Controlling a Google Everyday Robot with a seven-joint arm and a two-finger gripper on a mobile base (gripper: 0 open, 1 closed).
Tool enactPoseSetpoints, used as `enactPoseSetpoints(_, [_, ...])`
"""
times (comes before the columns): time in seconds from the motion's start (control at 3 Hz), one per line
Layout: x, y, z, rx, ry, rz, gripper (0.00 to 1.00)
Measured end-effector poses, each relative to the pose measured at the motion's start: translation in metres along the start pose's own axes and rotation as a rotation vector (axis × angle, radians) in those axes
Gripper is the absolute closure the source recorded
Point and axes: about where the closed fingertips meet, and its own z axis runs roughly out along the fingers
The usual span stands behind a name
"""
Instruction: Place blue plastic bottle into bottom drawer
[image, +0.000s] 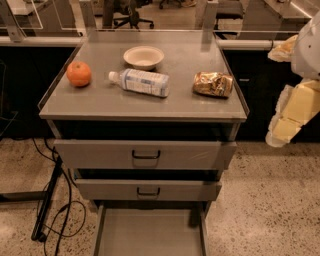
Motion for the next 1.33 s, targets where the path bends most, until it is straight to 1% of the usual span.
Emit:
enactPoseSetpoints(0.33, [-0.016, -0.014, 0.006, 0.046, -0.050, 0.026, 0.00])
enactPoseSetpoints(0.67, [-0.049, -0.041, 0.020, 0.120, -0.190, 0.138, 0.00])
enactPoseSetpoints(1.0, [-0.083, -0.068, 0.025, 0.182, -0.317, 0.211, 0.00])
enactPoseSetpoints(1.33, [-0.087, -0.069, 0.028, 0.181, -0.323, 0.209, 0.00])
